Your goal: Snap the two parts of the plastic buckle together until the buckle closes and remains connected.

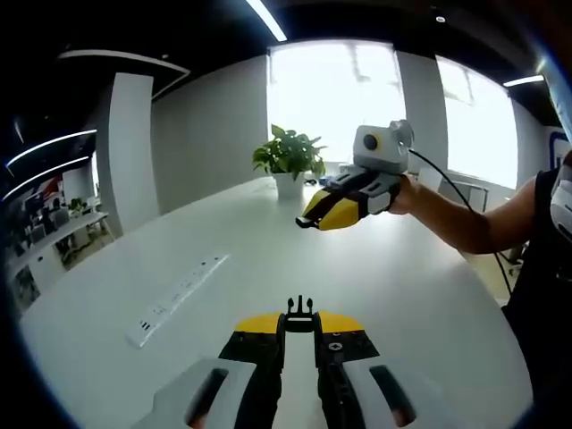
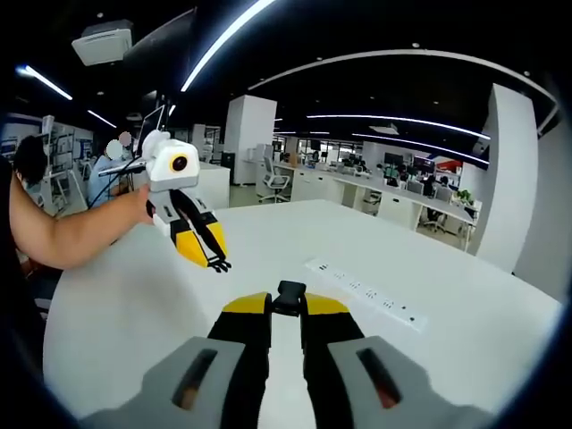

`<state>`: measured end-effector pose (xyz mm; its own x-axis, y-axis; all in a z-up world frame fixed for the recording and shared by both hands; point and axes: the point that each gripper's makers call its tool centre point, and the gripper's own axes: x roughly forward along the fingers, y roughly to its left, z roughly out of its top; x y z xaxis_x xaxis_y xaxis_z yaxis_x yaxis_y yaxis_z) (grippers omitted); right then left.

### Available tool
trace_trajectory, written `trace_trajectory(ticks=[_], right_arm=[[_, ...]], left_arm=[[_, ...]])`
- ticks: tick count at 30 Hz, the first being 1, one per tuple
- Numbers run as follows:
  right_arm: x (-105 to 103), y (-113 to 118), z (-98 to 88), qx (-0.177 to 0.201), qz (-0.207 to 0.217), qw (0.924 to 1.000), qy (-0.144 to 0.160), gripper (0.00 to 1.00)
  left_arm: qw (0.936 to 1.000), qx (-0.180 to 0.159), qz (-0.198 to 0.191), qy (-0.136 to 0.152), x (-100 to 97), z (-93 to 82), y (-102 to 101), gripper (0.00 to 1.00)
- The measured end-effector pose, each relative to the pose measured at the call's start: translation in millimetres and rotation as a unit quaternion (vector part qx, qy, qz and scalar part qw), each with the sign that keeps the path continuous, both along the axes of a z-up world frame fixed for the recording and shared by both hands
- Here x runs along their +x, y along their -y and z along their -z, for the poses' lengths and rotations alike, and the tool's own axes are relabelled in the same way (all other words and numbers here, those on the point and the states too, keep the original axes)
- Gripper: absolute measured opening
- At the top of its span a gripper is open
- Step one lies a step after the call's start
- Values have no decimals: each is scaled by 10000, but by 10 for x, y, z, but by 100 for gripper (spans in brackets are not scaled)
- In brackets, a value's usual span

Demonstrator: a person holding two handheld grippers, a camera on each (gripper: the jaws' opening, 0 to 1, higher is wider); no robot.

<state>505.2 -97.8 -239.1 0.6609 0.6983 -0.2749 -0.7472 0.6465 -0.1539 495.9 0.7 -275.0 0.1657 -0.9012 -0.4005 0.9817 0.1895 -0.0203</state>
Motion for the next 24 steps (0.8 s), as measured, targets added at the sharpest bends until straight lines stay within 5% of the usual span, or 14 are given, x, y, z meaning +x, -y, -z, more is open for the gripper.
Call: trace_trajectory(ticks=[24], right_arm=[[-95,-16,119,-7,18,10000,-75,11]], left_arm=[[10000,60,-16,-62,-96,104,-31,11]])
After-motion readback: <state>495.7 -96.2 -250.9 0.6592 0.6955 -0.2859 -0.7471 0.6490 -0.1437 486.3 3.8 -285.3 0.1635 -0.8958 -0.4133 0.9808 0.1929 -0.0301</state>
